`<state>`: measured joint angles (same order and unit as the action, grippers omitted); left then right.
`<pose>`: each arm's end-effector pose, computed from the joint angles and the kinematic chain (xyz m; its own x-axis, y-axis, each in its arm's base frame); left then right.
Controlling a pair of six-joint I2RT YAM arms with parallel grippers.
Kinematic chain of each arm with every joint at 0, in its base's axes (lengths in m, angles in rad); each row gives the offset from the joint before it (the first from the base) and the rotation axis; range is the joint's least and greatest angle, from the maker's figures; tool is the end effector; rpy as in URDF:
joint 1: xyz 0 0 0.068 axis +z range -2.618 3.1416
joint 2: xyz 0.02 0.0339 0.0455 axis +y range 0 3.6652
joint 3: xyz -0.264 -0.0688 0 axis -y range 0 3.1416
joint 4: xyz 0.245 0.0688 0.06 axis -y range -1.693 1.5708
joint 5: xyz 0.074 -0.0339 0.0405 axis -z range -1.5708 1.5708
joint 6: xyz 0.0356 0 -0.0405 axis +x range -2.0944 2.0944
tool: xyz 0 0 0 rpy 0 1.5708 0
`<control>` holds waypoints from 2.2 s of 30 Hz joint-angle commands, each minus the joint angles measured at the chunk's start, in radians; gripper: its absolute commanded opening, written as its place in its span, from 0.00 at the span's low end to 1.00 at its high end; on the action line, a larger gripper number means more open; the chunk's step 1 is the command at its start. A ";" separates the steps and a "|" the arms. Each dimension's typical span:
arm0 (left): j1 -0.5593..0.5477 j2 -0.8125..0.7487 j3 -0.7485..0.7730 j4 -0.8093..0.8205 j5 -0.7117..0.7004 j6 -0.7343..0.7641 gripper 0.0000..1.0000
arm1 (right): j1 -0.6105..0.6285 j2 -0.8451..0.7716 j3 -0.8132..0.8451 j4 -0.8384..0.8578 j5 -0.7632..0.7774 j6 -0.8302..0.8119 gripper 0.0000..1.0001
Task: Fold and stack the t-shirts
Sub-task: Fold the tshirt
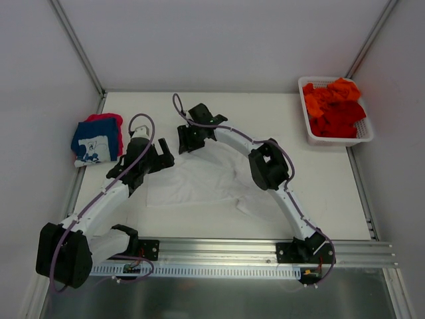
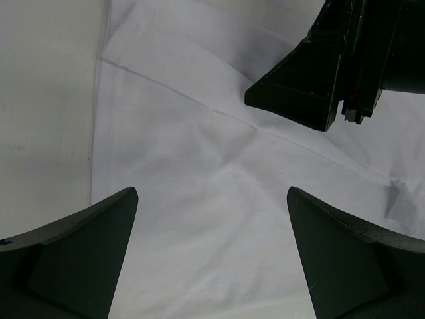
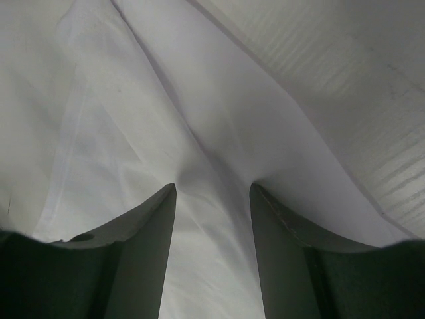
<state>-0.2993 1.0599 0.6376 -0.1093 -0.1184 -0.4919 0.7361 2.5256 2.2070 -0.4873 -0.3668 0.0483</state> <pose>0.2241 -0.0648 0.2427 -0.5193 -0.3306 -0.7881 -0.0565 0.9334 -0.3543 0.4073 0.3862 0.1689 -0.5732 -0.4585 -0.6792 -0.7840 0.5478 0.2919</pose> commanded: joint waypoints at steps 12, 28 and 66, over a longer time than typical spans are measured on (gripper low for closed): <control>0.006 0.055 0.022 0.045 0.031 -0.033 0.96 | 0.022 -0.116 -0.041 -0.099 -0.021 -0.066 0.44; 0.006 0.129 0.045 0.045 0.033 -0.037 0.95 | 0.023 -0.154 -0.081 -0.120 -0.021 -0.136 0.00; -0.063 0.588 0.359 -0.081 -0.357 -0.019 0.86 | 0.031 -0.156 -0.208 -0.025 -0.107 -0.143 0.05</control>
<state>-0.3546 1.6440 0.9977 -0.1596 -0.4191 -0.5308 0.7631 2.3672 1.9644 -0.5278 -0.4500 -0.1043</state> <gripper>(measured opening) 0.857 0.043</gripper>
